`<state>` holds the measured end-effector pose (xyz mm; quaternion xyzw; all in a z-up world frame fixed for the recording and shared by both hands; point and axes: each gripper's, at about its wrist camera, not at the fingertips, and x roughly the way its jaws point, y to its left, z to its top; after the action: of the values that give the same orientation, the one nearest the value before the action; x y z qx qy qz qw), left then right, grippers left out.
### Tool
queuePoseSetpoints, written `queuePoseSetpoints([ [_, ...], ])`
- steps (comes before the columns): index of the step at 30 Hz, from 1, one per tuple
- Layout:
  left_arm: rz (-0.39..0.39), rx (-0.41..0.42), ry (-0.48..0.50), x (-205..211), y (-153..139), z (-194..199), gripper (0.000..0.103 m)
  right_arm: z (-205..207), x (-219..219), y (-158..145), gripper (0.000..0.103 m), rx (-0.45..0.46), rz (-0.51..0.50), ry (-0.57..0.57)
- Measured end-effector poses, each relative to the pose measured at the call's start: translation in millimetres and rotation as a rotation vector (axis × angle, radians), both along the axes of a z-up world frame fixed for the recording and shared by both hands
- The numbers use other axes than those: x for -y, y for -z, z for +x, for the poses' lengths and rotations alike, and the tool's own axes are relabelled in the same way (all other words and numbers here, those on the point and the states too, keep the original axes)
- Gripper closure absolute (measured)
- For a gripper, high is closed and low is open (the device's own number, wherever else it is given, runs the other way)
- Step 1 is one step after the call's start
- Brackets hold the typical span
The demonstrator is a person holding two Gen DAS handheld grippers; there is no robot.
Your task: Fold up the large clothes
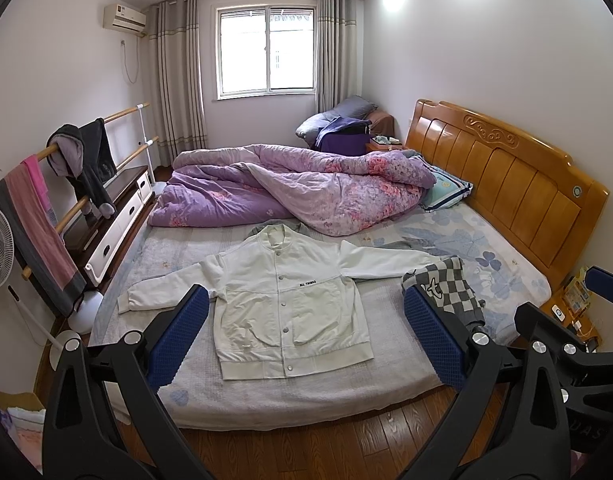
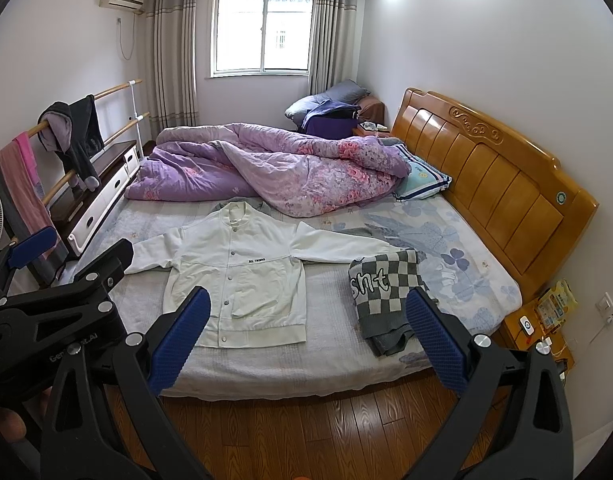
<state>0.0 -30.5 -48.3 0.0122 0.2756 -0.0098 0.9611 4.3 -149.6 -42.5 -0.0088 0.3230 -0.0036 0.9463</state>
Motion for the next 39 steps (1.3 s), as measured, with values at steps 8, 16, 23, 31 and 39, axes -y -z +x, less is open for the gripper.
queuePoseSetpoints([
  [8, -0.003, -0.006, 0.004, 5, 10, -1, 0.005, -6, 2, 7, 0.009, -0.006, -0.002, 0.002],
  [16, -0.008, -0.013, 0.008, -5, 13, -4, 0.005, -6, -2, 8, 0.009, -0.01, -0.004, 0.003],
  [23, -0.011, -0.019, 0.011, -8, 13, -2, 0.005, -7, -1, 12, 0.009, -0.015, -0.006, 0.007],
  [31, -0.011, -0.023, 0.011, -9, 13, 0, 0.005, -2, -8, 12, 0.009, -0.018, -0.011, 0.006],
  [39, -0.01, -0.045, 0.015, -24, 17, 8, 0.005, 3, -20, 16, 0.008, -0.038, -0.018, 0.006],
])
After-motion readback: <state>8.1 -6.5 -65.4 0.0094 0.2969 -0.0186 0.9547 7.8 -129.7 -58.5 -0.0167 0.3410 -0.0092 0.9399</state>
